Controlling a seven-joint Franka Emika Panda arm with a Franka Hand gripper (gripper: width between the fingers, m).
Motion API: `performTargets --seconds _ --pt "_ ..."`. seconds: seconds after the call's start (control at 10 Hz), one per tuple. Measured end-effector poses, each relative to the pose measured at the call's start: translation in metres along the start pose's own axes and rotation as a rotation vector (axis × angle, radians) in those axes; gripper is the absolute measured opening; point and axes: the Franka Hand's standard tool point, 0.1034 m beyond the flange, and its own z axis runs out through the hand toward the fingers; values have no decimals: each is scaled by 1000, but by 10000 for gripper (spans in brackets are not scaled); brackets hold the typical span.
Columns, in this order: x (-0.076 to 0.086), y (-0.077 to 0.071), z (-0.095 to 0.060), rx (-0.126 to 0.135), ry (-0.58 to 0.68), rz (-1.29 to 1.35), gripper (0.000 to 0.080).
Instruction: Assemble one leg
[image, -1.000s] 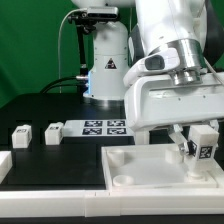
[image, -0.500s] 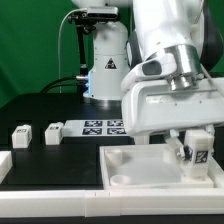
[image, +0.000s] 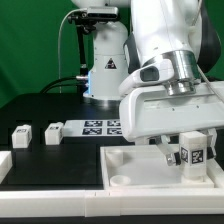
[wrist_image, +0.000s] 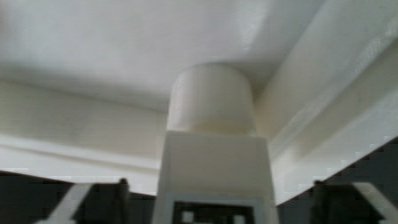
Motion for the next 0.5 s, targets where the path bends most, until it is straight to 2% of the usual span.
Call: performTargets --seconds 0.1,0.5 --pt "0 0 0 0 -1 0 616" --pt "0 0 0 0 -1 0 648"
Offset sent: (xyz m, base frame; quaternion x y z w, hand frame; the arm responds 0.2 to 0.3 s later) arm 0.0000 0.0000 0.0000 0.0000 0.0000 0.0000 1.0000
